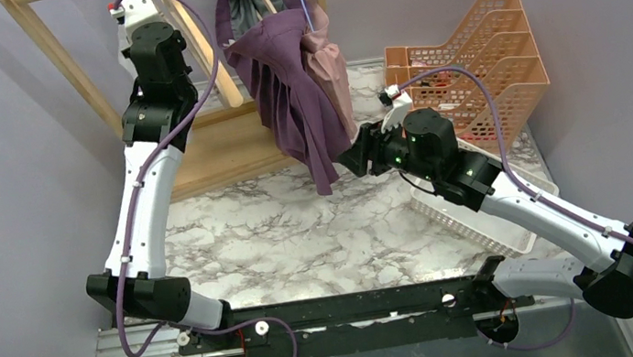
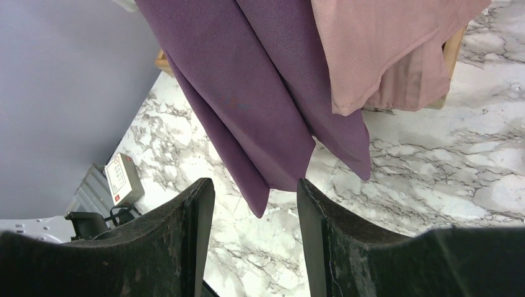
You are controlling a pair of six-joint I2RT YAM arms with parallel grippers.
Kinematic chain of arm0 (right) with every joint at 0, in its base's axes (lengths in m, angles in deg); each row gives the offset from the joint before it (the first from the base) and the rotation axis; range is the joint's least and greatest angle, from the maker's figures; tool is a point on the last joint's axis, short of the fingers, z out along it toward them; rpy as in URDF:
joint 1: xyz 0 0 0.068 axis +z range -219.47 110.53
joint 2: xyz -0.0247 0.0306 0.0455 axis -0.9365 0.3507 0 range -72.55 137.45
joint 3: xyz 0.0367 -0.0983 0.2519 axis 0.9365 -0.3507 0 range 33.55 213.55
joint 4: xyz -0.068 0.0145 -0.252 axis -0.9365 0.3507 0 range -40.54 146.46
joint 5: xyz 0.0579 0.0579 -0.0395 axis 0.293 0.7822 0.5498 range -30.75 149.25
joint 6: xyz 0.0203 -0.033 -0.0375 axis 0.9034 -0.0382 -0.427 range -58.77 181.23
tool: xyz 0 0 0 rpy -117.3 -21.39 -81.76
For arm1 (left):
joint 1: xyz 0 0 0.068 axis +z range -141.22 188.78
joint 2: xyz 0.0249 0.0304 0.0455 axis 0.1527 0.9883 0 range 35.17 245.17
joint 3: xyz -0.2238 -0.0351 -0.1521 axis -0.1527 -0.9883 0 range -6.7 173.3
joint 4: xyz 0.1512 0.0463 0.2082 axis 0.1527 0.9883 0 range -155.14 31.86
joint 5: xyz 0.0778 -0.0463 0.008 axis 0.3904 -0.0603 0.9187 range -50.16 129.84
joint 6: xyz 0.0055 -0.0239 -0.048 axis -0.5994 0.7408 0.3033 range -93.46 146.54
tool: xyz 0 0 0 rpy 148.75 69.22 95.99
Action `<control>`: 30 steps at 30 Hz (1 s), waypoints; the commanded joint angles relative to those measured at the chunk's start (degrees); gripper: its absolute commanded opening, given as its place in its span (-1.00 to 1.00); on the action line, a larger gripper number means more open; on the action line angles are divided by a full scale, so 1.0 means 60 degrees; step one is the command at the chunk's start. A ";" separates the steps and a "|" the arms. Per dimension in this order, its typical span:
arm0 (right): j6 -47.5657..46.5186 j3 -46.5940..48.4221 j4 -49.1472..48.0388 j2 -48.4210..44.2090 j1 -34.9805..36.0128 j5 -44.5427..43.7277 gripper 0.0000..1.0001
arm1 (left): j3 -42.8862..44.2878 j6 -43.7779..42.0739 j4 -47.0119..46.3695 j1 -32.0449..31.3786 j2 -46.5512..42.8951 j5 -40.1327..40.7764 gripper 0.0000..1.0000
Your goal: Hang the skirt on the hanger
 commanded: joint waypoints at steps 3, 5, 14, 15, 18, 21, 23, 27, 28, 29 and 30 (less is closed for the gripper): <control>0.0066 0.0124 0.0290 -0.0033 0.0019 -0.0339 0.11 | -0.0065 -0.0216 -0.0111 0.0240 0.0130 -0.1566 -1.00; 0.0133 0.0124 0.0340 -0.0051 0.0029 -0.0336 0.11 | -0.0026 -0.0287 -0.0090 0.0271 0.0149 -0.1648 -1.00; 0.0296 0.1060 0.1751 0.0175 0.0026 -0.0676 0.24 | -0.0451 -0.0166 0.0342 0.0309 -0.0790 -0.2231 0.04; 0.0272 0.1299 0.2189 0.0247 0.0030 -0.0839 0.27 | -0.0507 -0.0183 0.0427 0.0309 -0.1007 -0.2354 0.11; 0.0145 0.1878 0.3440 0.0386 0.0030 -0.1211 0.32 | -0.0682 -0.0318 0.0847 0.0308 -0.1614 -0.2651 0.28; -0.0005 0.2070 0.4166 0.0263 0.0030 -0.1377 0.33 | -0.1145 -0.0439 0.1194 0.0305 -0.2351 -0.2874 0.39; 0.0042 0.1980 0.4472 0.0000 0.0030 -0.1606 0.36 | -0.1552 -0.0389 0.1526 0.0309 -0.2931 -0.3095 0.43; 0.0645 0.1538 0.5214 -0.0646 0.0027 -0.2688 0.60 | -0.2938 0.0137 0.1881 0.0309 -0.4286 -0.3404 0.45; 0.0801 0.1549 0.5513 -0.0705 0.0028 -0.2880 0.64 | -0.3218 0.0364 0.2033 0.0309 -0.4615 -0.3561 0.45; 0.0949 0.1589 0.5860 -0.0742 0.0028 -0.3083 0.66 | -0.3523 0.0559 0.2204 0.0309 -0.4894 -0.3763 0.45; 0.1101 0.1649 0.6195 -0.0774 0.0030 -0.3292 0.67 | -0.3855 0.0923 0.2364 0.0309 -0.5227 -0.3928 0.45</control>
